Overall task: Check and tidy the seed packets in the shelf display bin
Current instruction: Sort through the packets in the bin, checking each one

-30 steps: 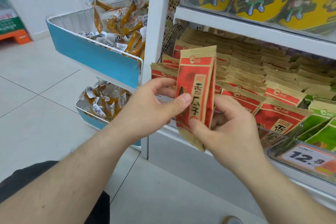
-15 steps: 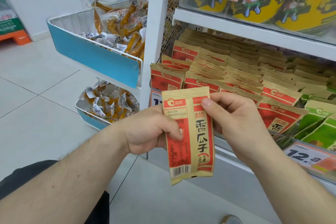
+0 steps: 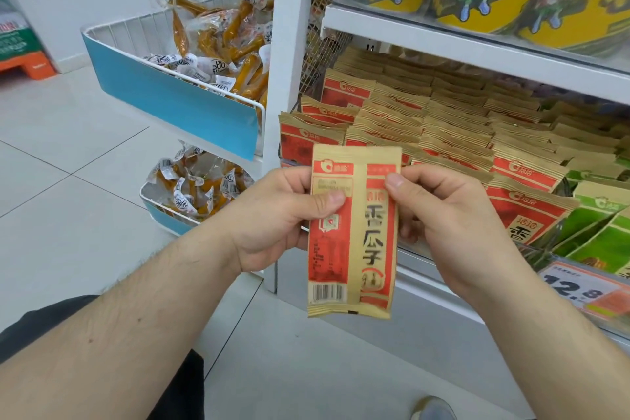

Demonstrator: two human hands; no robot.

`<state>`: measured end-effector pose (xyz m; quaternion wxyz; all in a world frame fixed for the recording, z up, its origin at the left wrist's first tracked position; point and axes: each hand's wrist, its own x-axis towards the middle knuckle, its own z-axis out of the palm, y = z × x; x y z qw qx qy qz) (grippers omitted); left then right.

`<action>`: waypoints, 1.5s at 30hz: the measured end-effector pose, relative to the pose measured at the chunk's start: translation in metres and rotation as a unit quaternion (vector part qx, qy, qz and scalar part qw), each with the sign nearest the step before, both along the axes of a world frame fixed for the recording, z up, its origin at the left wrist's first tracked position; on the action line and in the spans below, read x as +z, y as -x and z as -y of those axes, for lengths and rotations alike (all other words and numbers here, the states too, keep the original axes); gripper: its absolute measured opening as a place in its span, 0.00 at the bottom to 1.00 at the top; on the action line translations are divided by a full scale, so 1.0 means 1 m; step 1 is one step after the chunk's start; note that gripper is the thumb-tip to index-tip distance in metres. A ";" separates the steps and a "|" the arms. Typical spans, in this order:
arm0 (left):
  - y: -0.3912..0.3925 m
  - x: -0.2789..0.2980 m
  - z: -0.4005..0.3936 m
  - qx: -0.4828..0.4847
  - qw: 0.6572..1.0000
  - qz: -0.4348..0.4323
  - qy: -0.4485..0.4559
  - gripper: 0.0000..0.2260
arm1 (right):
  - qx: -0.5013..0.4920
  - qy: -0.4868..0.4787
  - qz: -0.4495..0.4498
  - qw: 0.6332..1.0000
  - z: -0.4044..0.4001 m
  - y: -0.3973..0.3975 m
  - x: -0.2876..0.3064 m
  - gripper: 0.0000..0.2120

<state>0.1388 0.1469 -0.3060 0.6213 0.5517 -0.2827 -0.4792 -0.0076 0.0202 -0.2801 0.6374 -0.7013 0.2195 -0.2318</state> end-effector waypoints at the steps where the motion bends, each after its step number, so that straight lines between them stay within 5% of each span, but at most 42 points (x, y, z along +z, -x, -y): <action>1: -0.001 0.001 0.000 0.019 1.000 -0.011 0.005 0.16 | 0.038 0.002 -0.027 0.999 0.001 0.002 0.001 0.08; 5: -0.005 0.006 -0.001 0.060 0.996 -0.062 0.038 0.20 | 0.117 0.001 -0.100 0.988 0.004 0.004 -0.003 0.12; 10: -0.009 0.007 -0.006 -0.039 0.995 -0.073 0.052 0.22 | 0.109 -0.079 -0.061 0.989 0.004 0.004 -0.004 0.12; 19: -0.012 0.004 -0.004 -0.029 0.994 -0.052 0.096 0.26 | 0.082 -0.120 -0.025 0.989 -0.002 0.000 -0.006 0.11; 24: -0.009 0.001 -0.001 -0.032 0.995 0.021 0.089 0.31 | 0.120 -0.390 0.024 0.913 -0.016 -0.009 -0.006 0.12; 27: 0.002 0.003 0.000 -0.071 0.992 0.029 0.097 0.20 | 0.209 -0.444 0.023 0.871 -0.018 -0.012 -0.014 0.15; 30: 0.009 0.012 0.003 -0.020 0.993 -0.017 0.117 0.13 | 0.193 -0.341 -0.024 0.920 -0.014 -0.011 -0.015 0.11; 33: 0.005 0.015 0.004 0.061 0.995 -0.020 0.083 0.18 | 0.059 -0.221 -0.042 0.973 -0.002 -0.009 -0.012 0.14; 36: 0.005 0.016 0.001 0.075 0.996 0.024 0.047 0.20 | 0.000 -0.142 -0.035 0.989 0.008 -0.004 -0.011 0.24; 40: 0.009 0.014 0.000 0.069 0.997 0.032 0.018 0.19 | 0.010 -0.044 -0.038 0.998 0.005 -0.002 -0.010 0.12; 45: 0.006 0.015 -0.001 0.062 0.997 0.046 0.022 0.16 | 0.019 -0.045 -0.022 0.999 0.006 -0.001 -0.011 0.09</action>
